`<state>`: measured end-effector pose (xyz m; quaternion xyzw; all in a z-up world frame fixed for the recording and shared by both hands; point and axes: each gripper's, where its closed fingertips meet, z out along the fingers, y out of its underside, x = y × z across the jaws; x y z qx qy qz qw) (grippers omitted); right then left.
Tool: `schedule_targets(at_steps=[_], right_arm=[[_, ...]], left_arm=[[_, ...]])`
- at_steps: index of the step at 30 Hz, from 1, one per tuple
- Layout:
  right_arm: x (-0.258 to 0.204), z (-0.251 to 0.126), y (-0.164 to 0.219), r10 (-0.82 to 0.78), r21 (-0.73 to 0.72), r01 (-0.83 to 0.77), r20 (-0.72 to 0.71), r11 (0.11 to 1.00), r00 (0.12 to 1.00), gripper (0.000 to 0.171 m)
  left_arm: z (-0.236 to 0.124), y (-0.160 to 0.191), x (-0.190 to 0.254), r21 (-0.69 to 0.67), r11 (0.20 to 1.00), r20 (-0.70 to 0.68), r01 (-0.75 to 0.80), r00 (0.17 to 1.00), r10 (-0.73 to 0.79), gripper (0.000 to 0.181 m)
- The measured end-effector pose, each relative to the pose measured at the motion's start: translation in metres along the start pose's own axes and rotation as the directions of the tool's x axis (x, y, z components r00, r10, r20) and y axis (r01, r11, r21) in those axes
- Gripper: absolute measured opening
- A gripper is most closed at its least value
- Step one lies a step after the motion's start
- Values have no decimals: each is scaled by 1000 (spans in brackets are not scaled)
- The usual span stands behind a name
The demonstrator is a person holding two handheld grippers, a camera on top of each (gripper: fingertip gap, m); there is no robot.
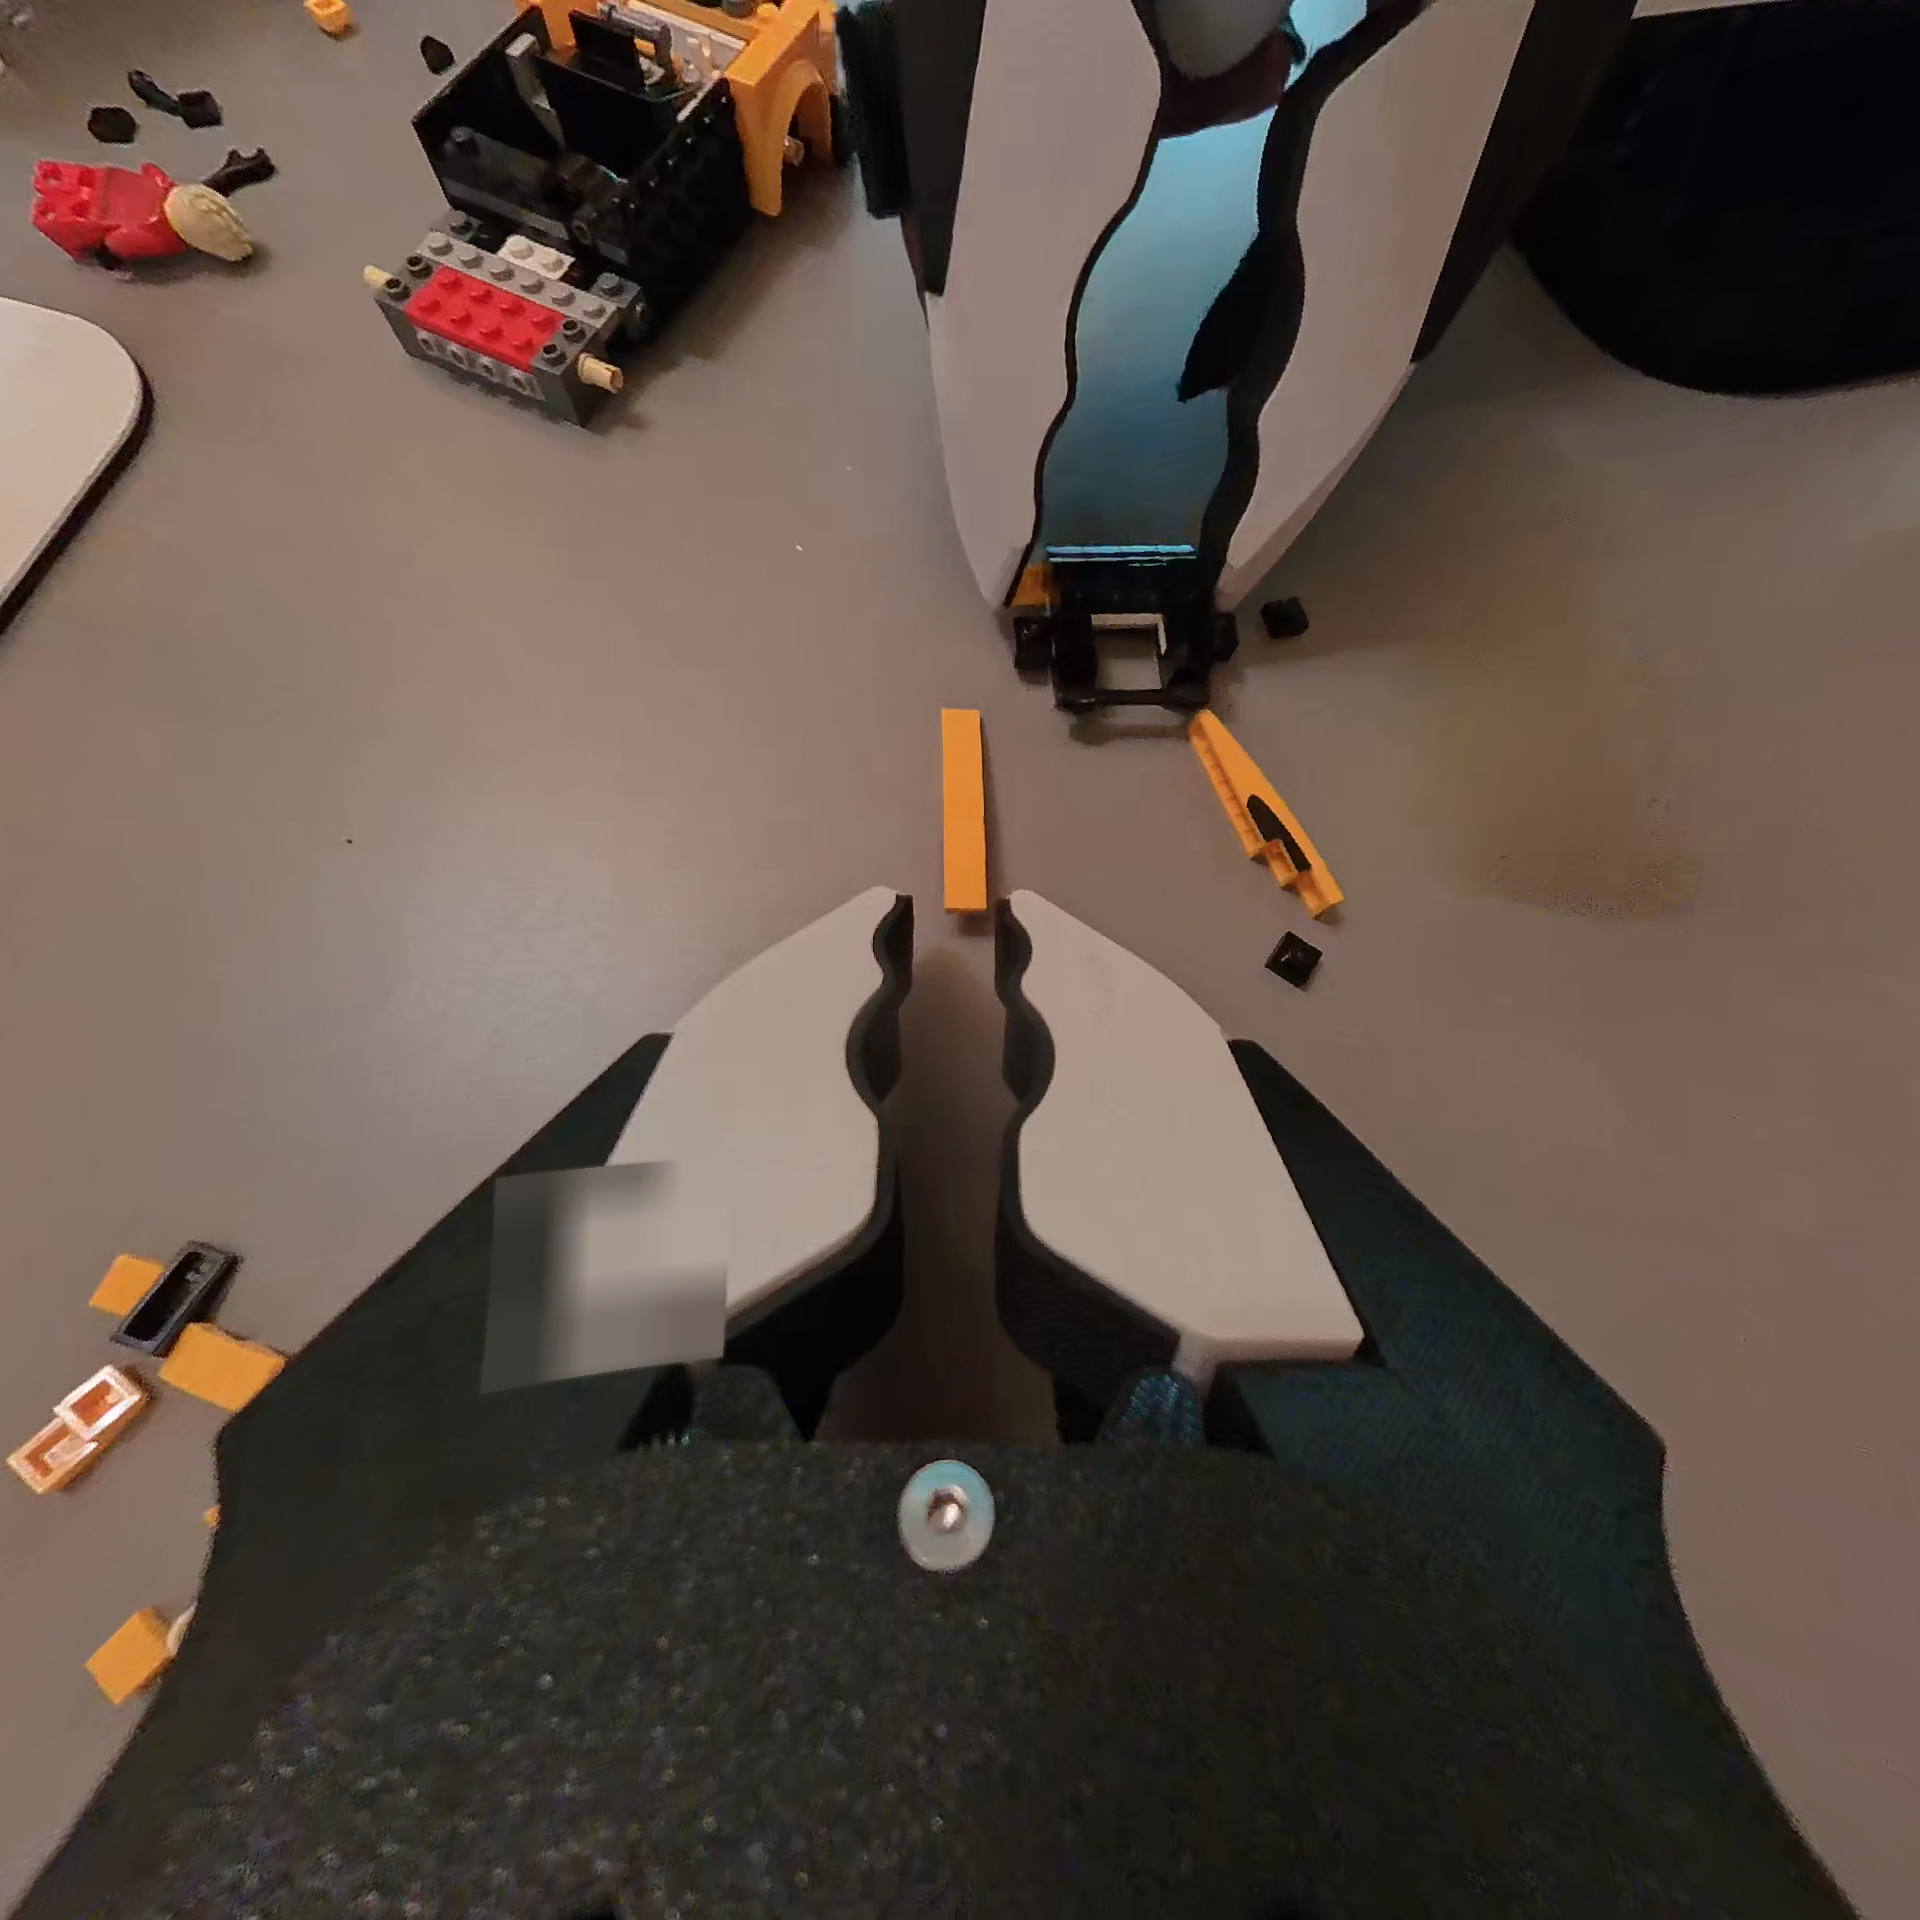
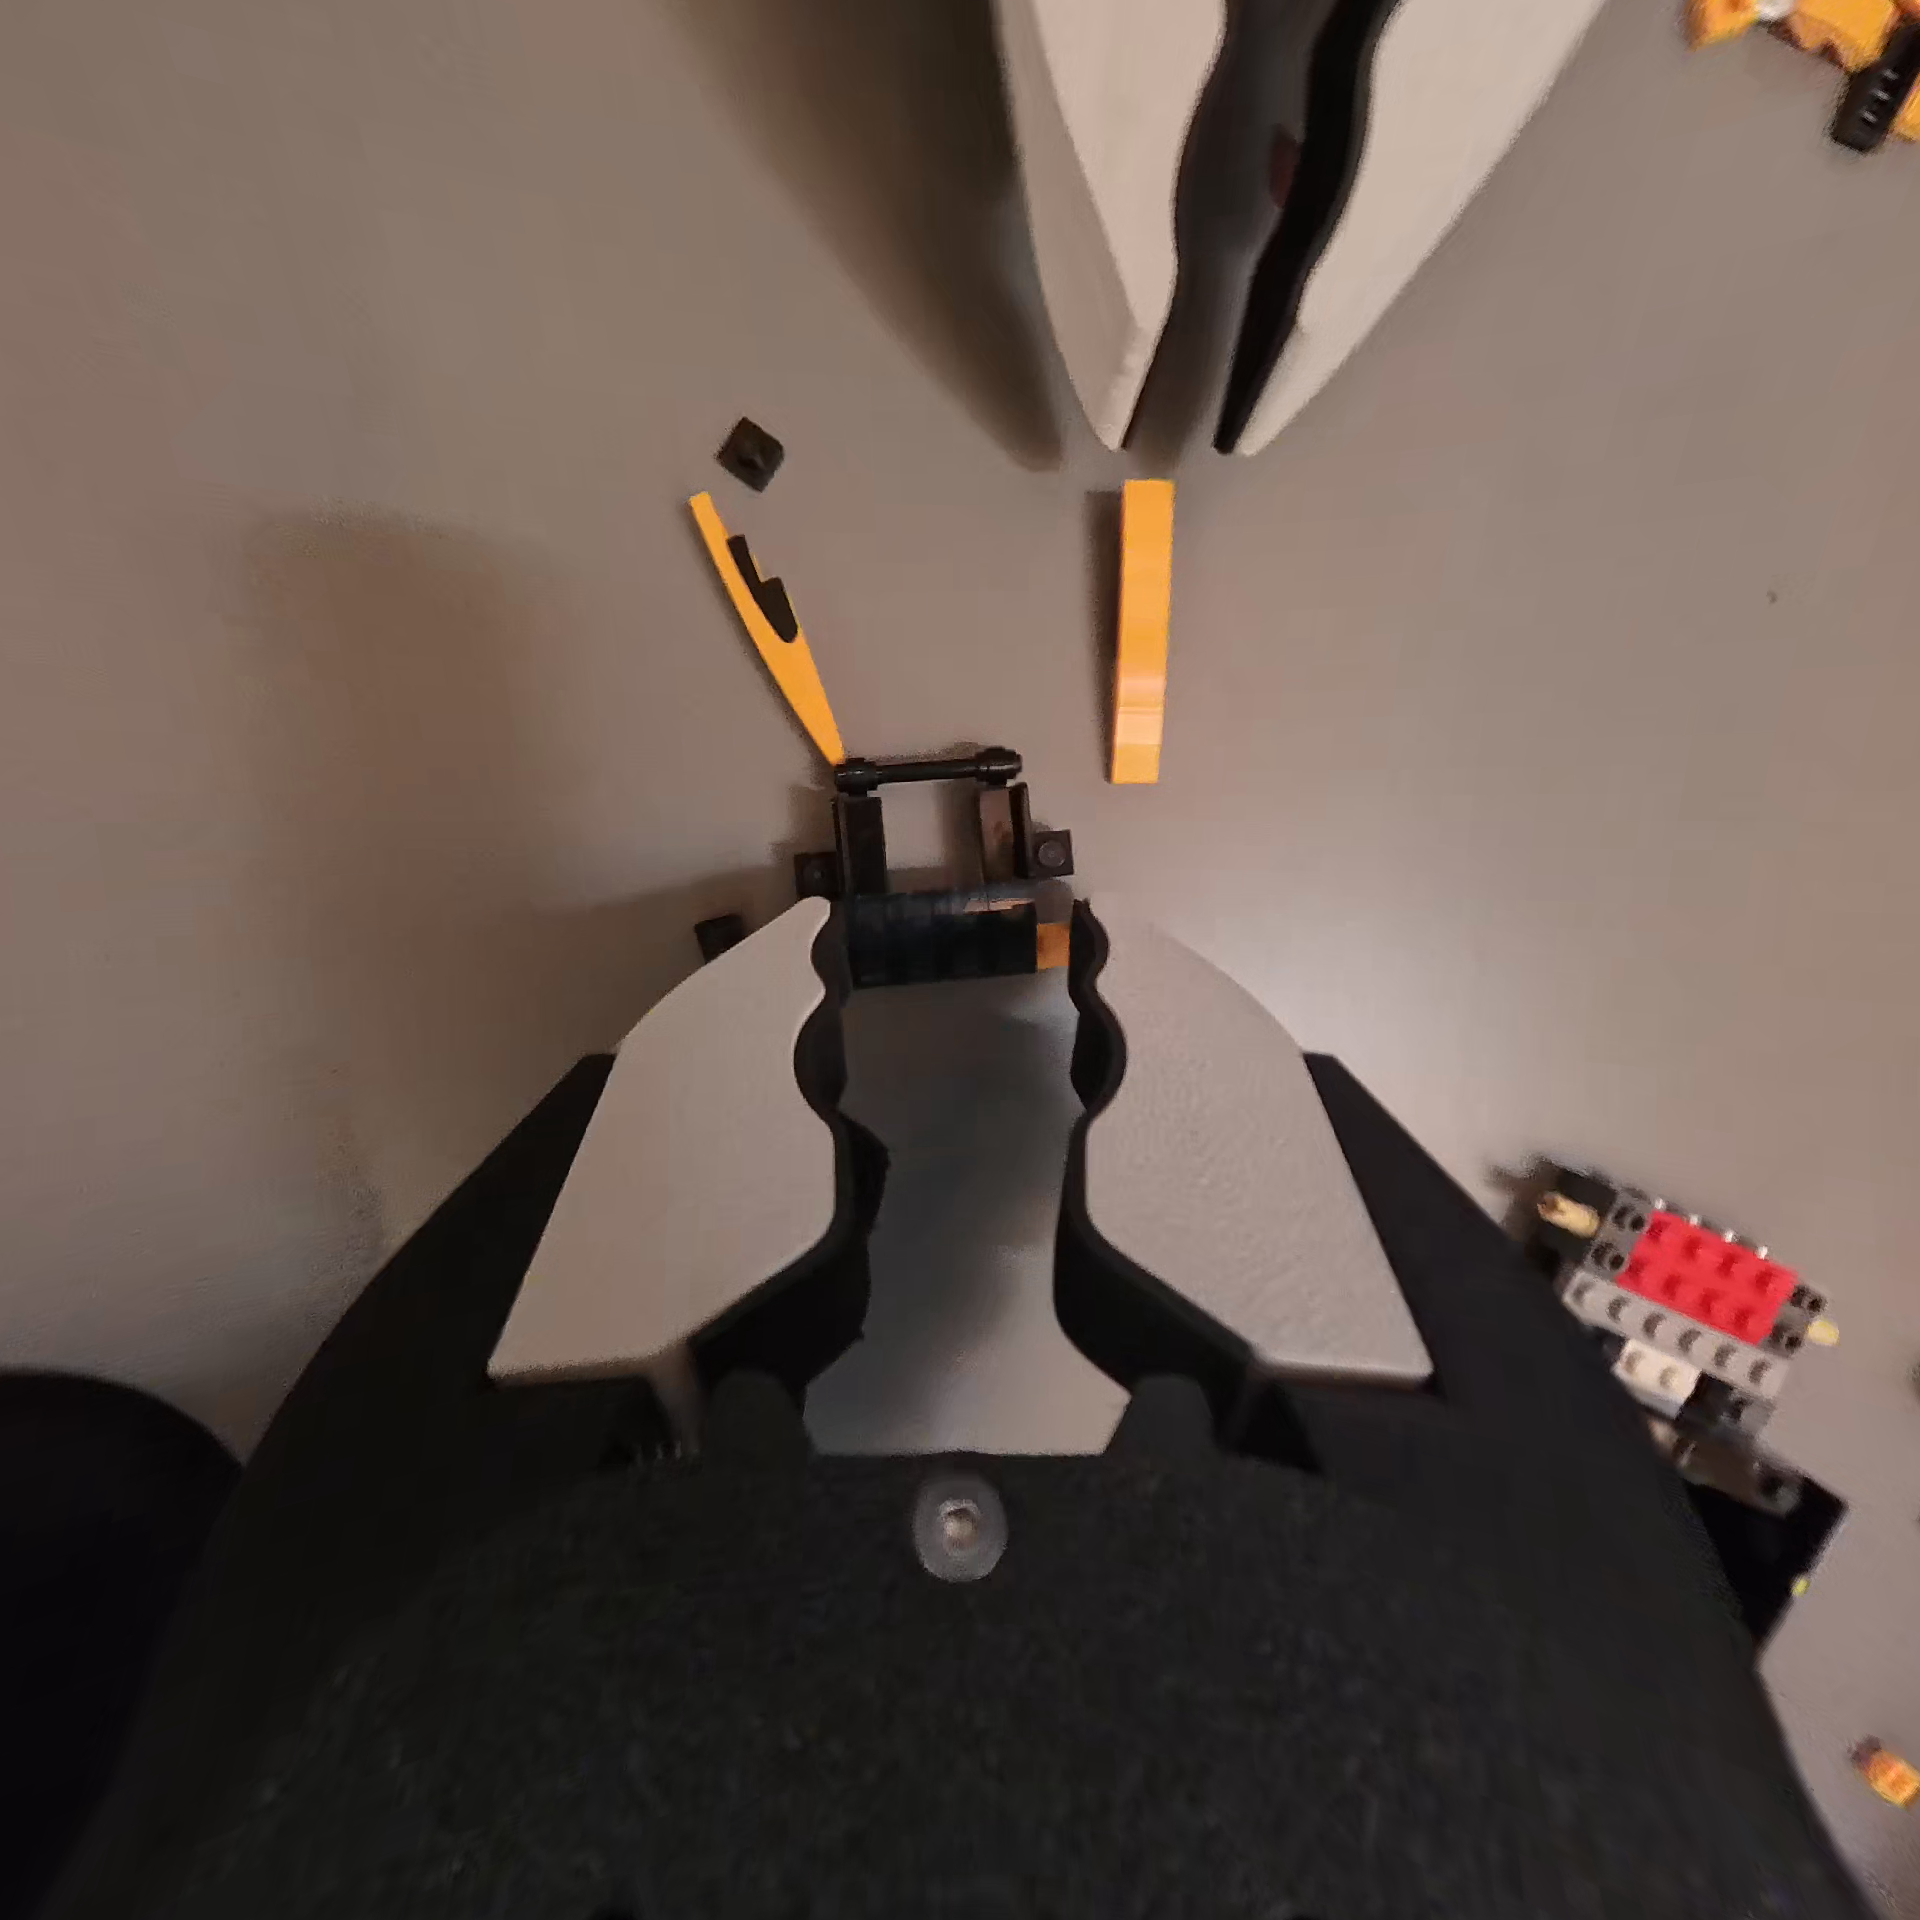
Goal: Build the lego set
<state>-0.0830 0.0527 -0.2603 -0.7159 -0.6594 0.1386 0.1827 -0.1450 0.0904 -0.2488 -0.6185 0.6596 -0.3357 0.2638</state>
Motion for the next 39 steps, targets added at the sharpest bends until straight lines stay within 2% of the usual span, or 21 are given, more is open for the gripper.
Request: schedule_targets(at_steps=[5, 12, 16, 20, 25, 29, 33, 36, 39], right_arm=[[-3, 2, -3, -101, -41, 102, 34, 994, 994, 41], [-1, 2, -6, -104, -19, 105, 29, 994, 994, 45], [4, -14, -18, -12, 136, 17, -35, 991, 999, 48], [13, -38, -28, 151, 354, -91, -147, 931, 978, 49], [16, -65, -38, 419, 615, -200, -235, 763, 877, 50], [26, -87, -37, 570, 773, -150, -307, 617, 762, 48], [43, -105, -17, 607, 789, -49, -430, 612, 669, 46], [48, -119, -8, 635, 804, -3, -467, 594, 616, 42], [50, -125, -3, 652, 819, 9, -464, 574, 600, 40]], left_arm=[[0, 1, -1, 8, 1000, -3, 10, 1000, -10, 14], [-4, -6, -3, 63, 998, 10, 24, 1000, -25, 14], [-9, -14, -5, 117, 992, 23, 38, 999, -41, 11], [-13, -19, -7, 160, 986, 32, 55, 998, -61, 9], [-18, -31, -8, 232, 970, 58, 70, 995, -86, 10], [-32, -49, -15, 340, 939, 154, 57, 981, -115, 10], [-45, -57, -23, 412, 910, 225, 46, 963, -151, 8], [-53, -58, -32, 452, 891, 268, 41, 947, -180, 7], [-57, -57, -40, 483, 875, 293, 36, 935, -201, 7]])
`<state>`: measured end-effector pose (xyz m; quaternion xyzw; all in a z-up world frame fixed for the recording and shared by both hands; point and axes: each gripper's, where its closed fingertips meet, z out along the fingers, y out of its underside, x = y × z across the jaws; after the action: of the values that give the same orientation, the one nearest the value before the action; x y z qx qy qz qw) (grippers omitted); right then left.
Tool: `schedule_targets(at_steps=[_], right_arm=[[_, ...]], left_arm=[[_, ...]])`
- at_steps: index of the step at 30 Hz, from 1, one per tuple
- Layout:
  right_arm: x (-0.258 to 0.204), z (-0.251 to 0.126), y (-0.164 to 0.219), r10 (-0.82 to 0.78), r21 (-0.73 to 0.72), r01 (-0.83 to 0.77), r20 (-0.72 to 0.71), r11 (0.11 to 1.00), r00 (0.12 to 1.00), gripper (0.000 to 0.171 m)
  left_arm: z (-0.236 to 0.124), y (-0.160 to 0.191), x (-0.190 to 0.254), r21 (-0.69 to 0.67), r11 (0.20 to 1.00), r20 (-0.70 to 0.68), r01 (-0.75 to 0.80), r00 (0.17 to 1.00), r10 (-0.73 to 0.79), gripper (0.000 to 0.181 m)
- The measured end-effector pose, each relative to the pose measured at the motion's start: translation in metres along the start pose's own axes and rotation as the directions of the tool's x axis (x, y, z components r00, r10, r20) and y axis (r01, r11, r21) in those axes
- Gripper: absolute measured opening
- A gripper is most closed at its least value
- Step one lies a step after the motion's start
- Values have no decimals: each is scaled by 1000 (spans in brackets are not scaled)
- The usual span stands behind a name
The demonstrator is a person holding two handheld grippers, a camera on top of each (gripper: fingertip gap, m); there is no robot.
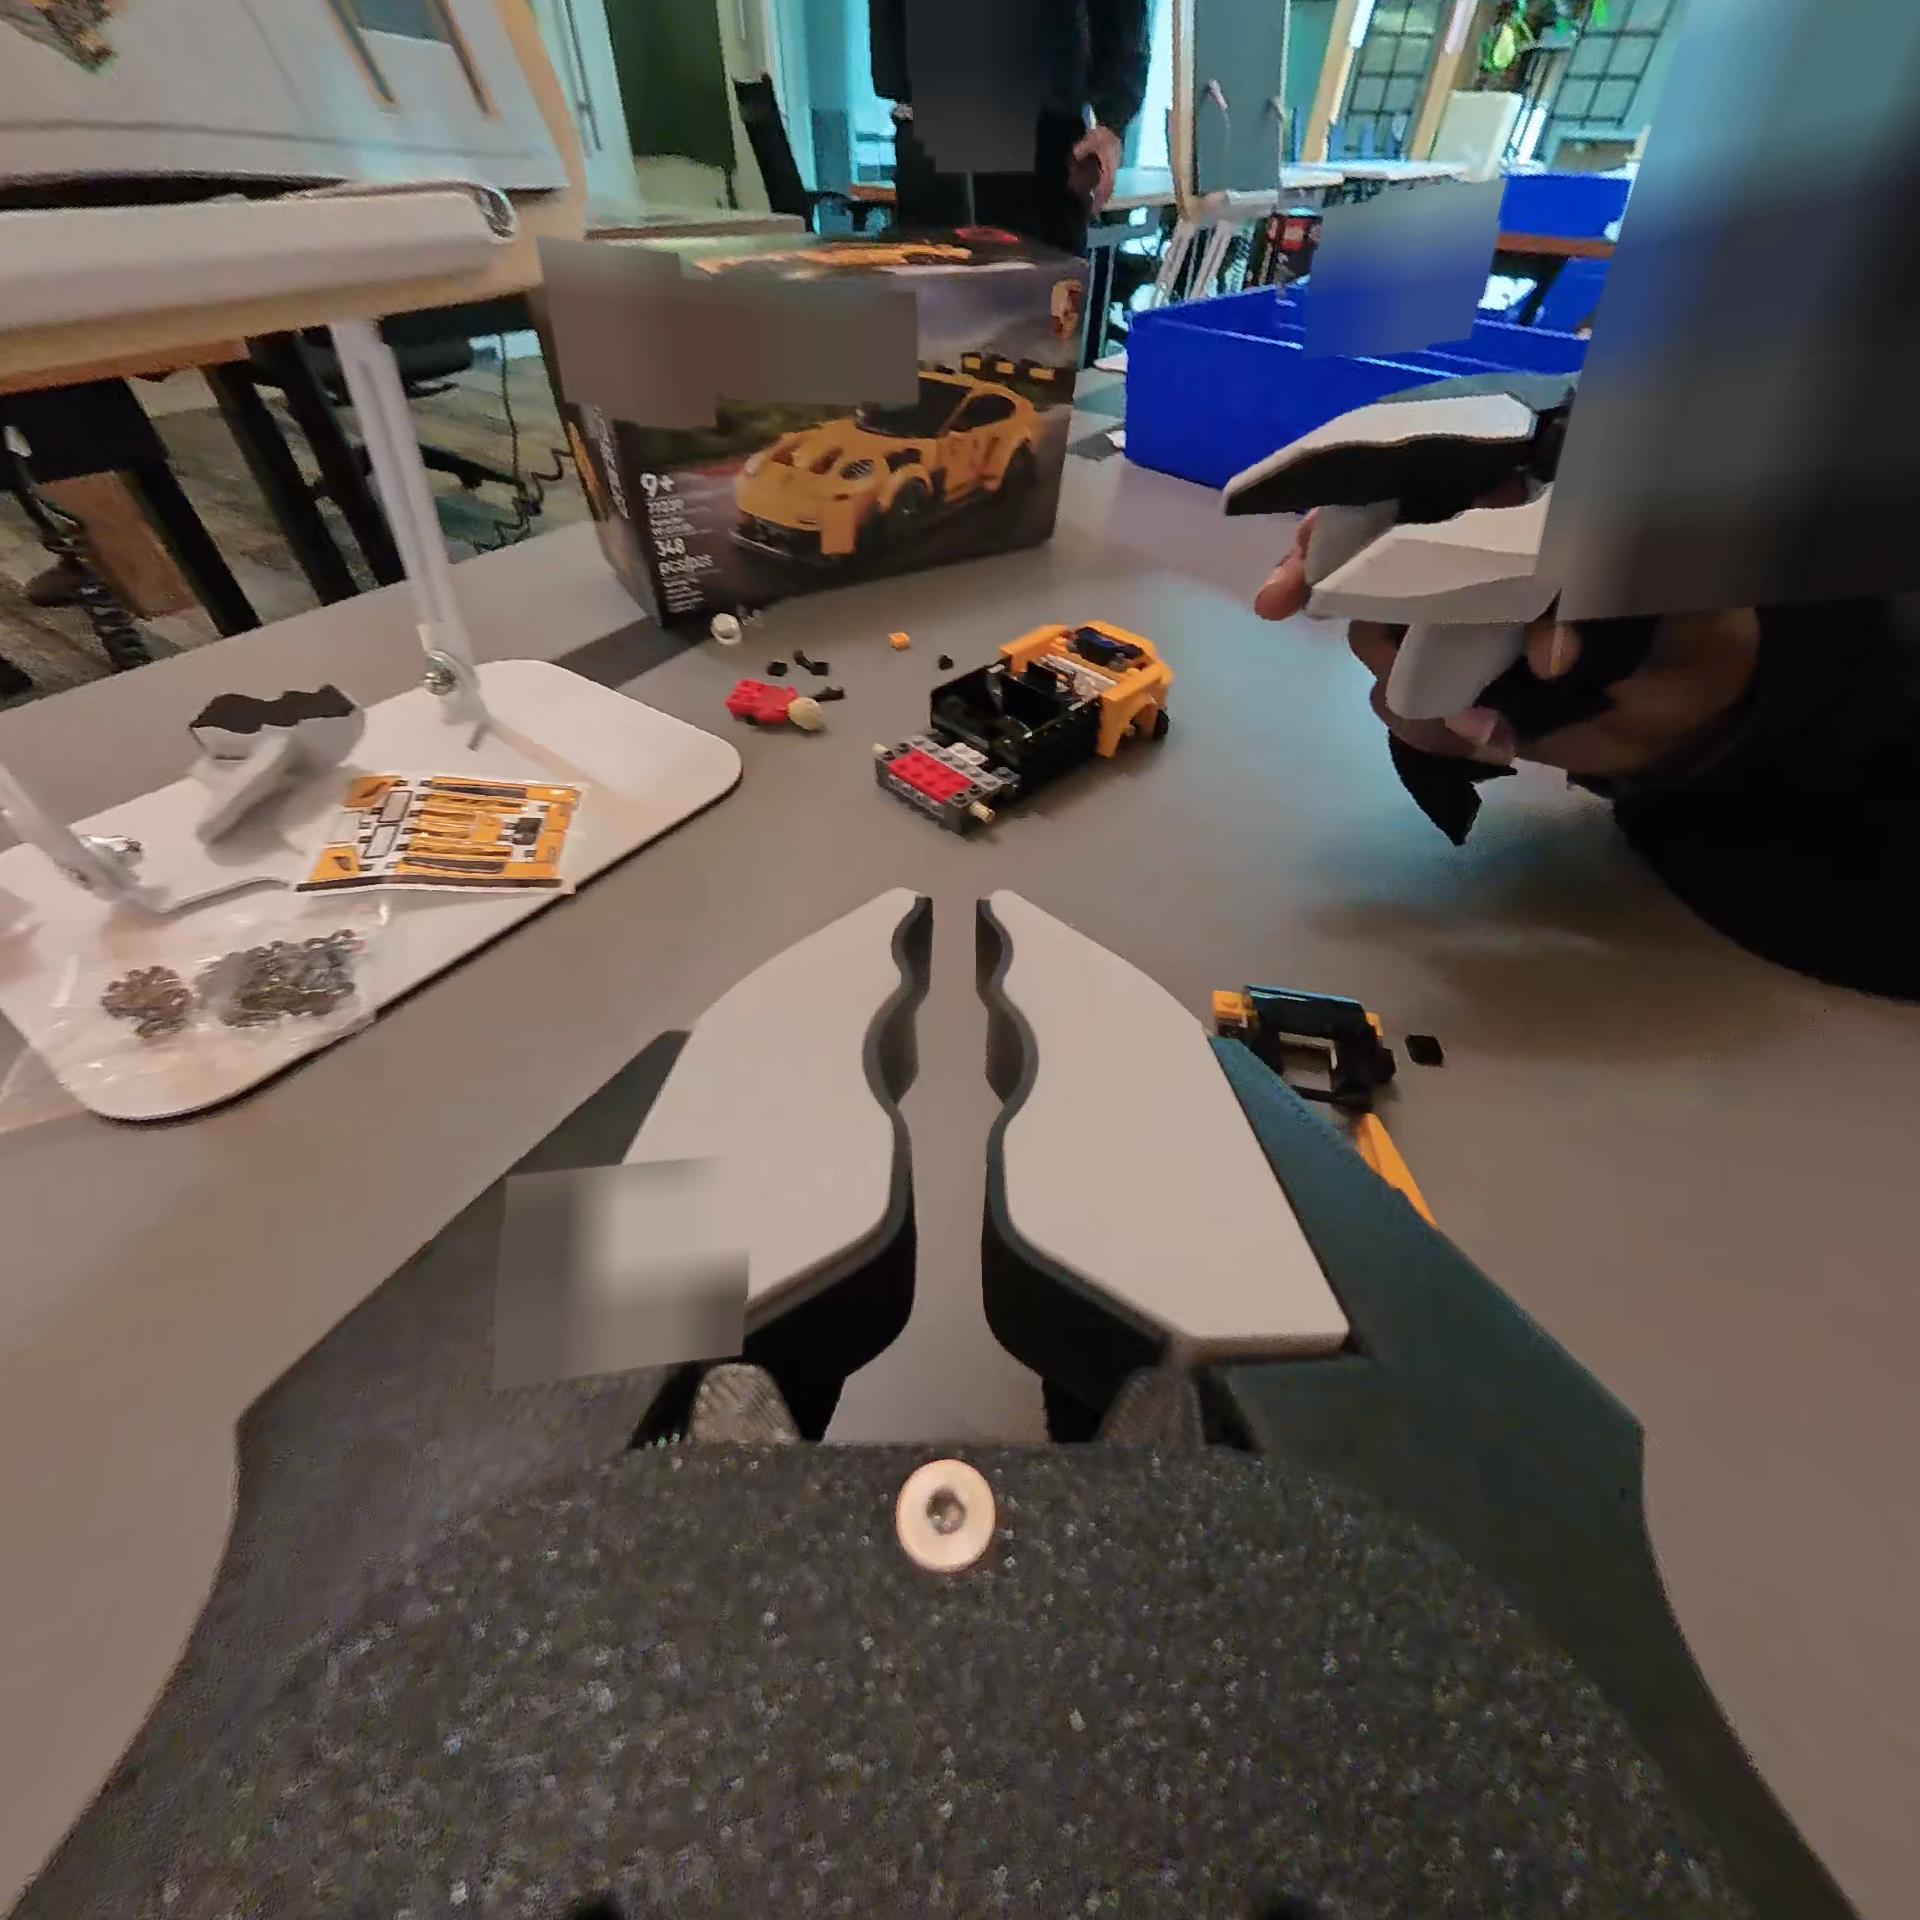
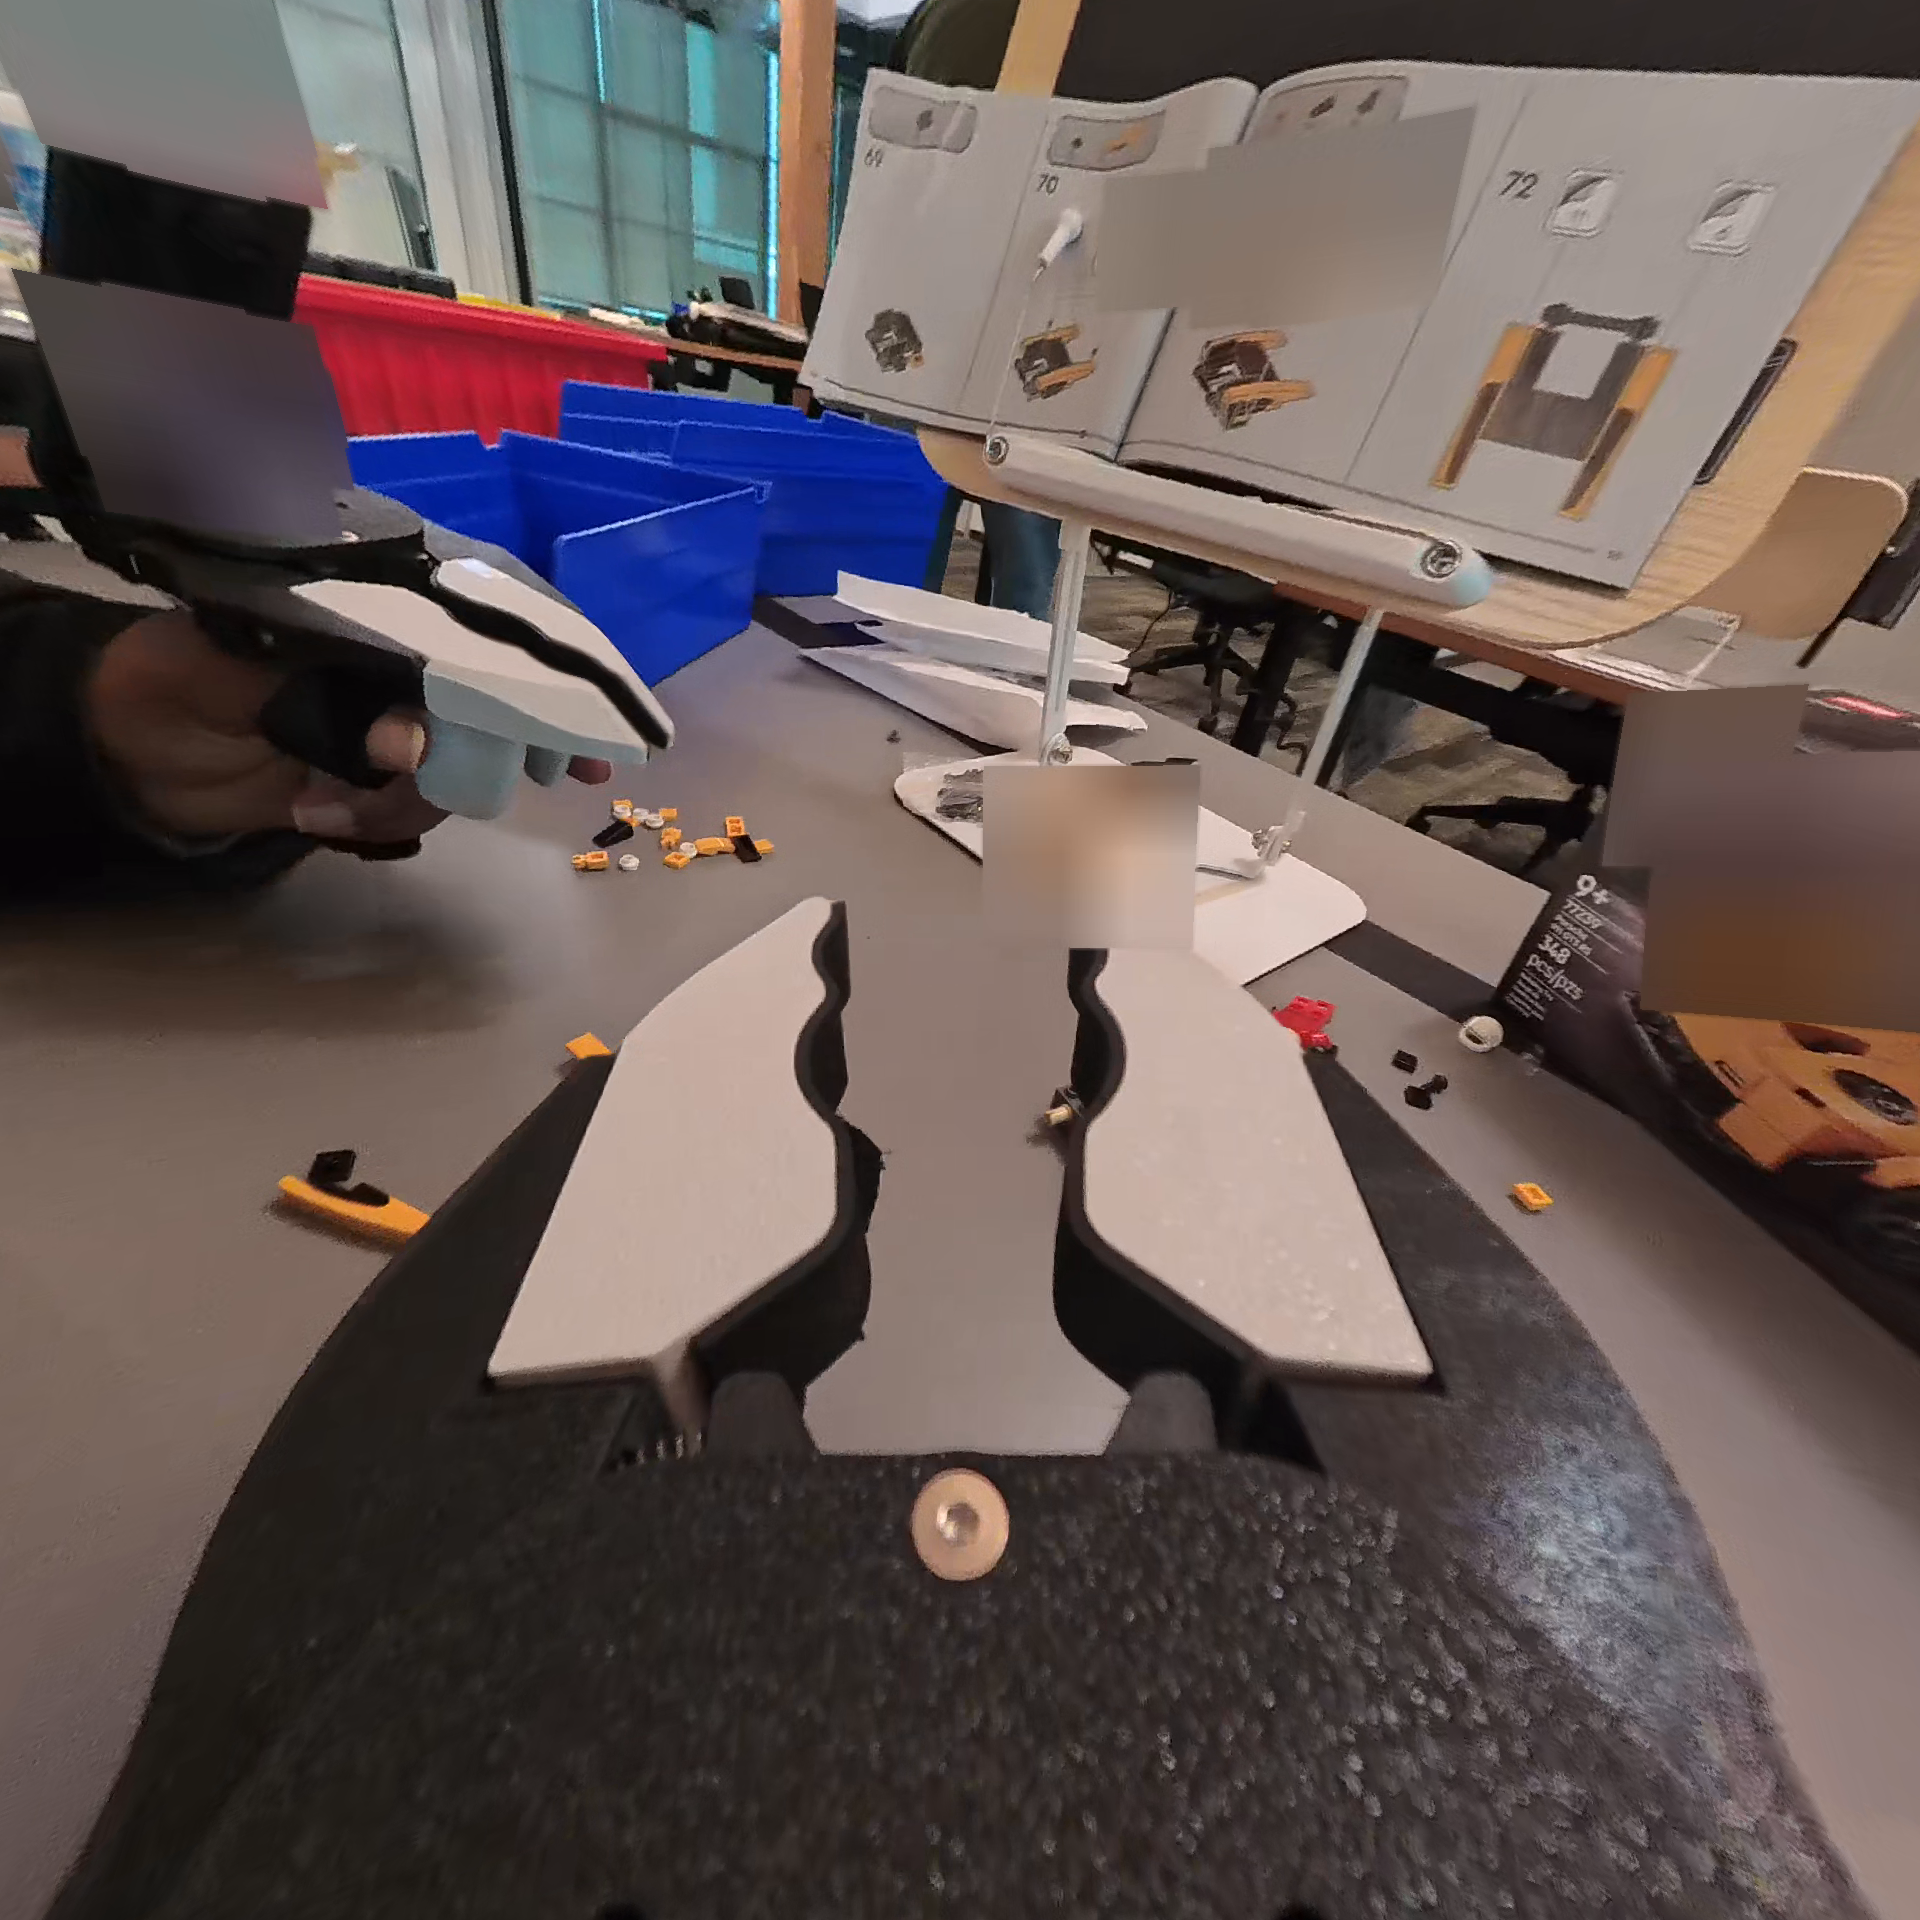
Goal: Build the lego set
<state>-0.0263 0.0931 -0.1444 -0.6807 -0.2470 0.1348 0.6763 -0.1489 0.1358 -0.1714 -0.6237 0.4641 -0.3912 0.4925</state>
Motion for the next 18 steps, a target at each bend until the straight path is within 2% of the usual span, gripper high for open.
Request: schedule_targets(at_steps=[8, 13, 16, 18], right_arm=[[0, 2, 5, 53, -6, -53, 32, 999, 998, 37], [3, 0, 3, 56, 9, -56, 21, 998, 998, 36], [3, -2, -1, 45, 21, -45, 12, 999, 999, 36], [5, -3, -4, 28, 32, -28, -7, 999, 1000, 36]], left_arm=[[-1, 1, -3, 10, 1000, 15, -18, 1000, 18, 7], [-6, -7, -10, 64, 998, 55, -21, 998, 17, 9], [-12, -18, -16, 120, 992, 110, -36, 994, 22, 7], [-20, -30, -26, 178, 982, 185, -57, 982, 24, 0]])
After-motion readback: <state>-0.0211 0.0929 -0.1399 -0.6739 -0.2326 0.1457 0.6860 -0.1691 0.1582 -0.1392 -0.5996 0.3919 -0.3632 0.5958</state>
